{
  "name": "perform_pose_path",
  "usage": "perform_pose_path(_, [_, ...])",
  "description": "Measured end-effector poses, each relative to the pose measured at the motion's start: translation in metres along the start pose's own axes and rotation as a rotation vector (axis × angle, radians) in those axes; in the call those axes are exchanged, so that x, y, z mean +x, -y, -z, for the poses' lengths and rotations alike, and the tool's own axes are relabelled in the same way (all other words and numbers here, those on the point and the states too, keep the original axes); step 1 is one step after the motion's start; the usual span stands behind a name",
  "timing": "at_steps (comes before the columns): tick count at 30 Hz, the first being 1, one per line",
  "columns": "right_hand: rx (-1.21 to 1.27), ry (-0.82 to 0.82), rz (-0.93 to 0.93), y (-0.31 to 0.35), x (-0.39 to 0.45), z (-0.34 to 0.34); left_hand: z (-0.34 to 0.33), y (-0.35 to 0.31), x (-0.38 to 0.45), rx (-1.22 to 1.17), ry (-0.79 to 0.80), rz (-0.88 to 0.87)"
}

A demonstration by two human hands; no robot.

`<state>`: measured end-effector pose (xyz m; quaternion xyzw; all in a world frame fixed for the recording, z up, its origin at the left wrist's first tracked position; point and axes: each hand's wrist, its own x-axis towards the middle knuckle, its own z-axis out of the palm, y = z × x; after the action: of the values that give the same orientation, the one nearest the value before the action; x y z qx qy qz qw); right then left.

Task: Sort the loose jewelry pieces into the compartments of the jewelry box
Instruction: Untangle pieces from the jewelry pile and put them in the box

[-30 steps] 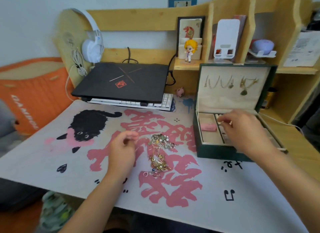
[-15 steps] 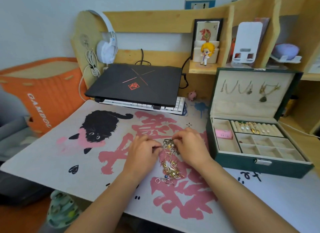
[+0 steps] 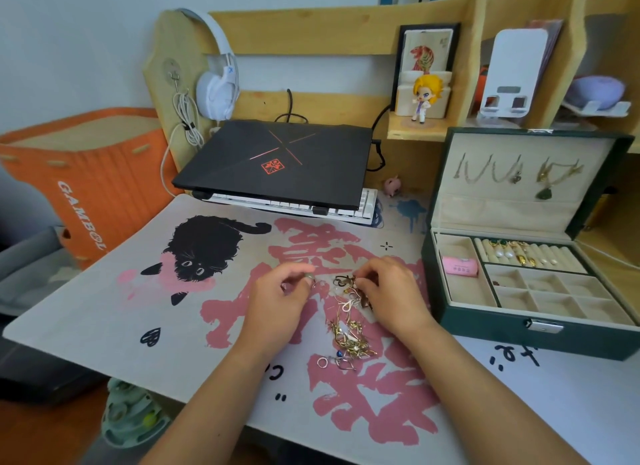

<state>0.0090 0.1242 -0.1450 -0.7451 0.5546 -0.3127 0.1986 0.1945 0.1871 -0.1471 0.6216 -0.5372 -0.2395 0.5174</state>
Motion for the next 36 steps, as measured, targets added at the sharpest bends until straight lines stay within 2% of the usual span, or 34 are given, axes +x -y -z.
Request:
perform_pose_path(7, [0.177,-0.06,0.029,-0.001,-0.005,0.009,0.002,0.005,0.001,-0.118,-0.003,0.043])
perform_pose_path(11, [0.312,-0.067,-0.04,0.006,-0.013,0.016,0.005,0.001,-0.001,-0.217,-0.03,0.077])
perform_pose_path(16, [0.467,-0.071,-0.188,0.011,-0.017,0.02,0.005,0.0,-0.001,-0.201,-0.041,0.086])
perform_pose_path(21, [0.735,-0.085,-0.207,0.011,-0.019,0.022,0.007,-0.003,-0.003,-0.218,-0.038,0.083])
perform_pose_path(26, [0.866,-0.021,-0.226,0.011,-0.019,0.022,0.011,0.001,-0.001,-0.218,-0.024,0.047])
perform_pose_path(31, [0.933,-0.001,-0.229,0.014,-0.022,0.023,0.01,0.0,-0.001,-0.25,-0.033,0.058])
perform_pose_path(36, [0.84,-0.006,-0.161,0.015,-0.024,0.022,0.01,-0.001,-0.001,-0.235,-0.043,0.067])
